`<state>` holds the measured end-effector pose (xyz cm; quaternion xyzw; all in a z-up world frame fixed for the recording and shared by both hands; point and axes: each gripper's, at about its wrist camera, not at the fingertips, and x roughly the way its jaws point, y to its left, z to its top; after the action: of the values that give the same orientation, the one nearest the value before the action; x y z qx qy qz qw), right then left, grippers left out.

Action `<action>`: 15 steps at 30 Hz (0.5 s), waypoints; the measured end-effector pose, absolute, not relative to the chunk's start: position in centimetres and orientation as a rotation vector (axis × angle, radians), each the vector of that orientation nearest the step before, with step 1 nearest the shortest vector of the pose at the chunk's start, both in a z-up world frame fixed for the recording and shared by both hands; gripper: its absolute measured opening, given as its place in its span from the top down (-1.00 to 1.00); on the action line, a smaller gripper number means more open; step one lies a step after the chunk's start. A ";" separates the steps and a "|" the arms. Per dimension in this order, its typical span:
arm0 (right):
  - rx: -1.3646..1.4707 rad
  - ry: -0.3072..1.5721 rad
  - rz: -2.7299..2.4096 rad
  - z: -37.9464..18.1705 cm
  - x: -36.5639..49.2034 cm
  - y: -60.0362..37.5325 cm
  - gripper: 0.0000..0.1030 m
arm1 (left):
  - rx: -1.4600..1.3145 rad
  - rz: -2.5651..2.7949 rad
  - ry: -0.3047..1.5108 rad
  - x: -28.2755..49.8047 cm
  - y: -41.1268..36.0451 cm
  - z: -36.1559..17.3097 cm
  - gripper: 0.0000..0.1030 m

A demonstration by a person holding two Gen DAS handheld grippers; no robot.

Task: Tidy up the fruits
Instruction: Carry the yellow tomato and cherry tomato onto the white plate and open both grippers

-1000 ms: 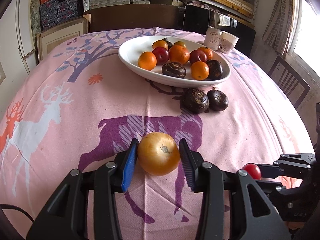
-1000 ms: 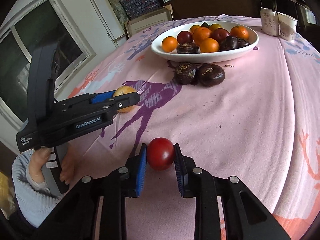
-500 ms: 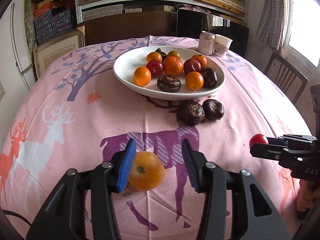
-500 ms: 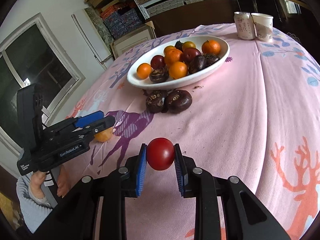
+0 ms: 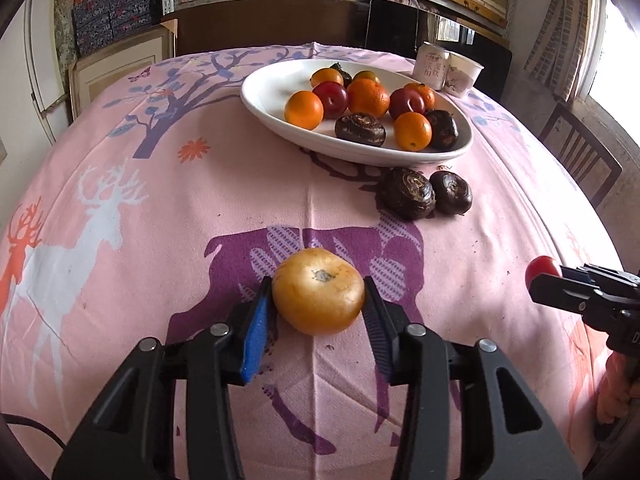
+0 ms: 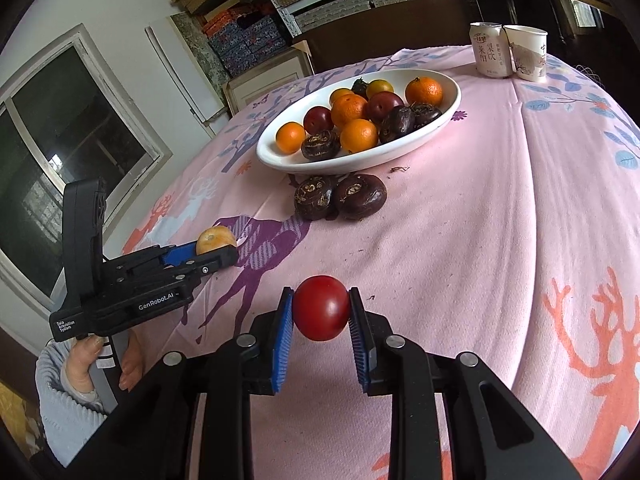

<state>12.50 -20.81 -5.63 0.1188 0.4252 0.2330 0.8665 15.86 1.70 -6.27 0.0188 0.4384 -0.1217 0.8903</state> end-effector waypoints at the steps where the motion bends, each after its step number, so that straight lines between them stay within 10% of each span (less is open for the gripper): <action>1: 0.250 0.890 0.488 -5.6 12.5 -20.9 0.47 | 0.050 -0.250 0.907 15.8 1.5 -6.3 0.17; 15: 0.267 0.858 0.456 -5.3 12.3 -21.5 0.47 | 0.093 -0.257 0.831 15.7 0.3 -5.1 0.18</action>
<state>12.33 -21.47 -5.26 0.1281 0.4111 0.2186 0.8757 15.74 0.31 -5.13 0.0451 0.4025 -0.1245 0.9058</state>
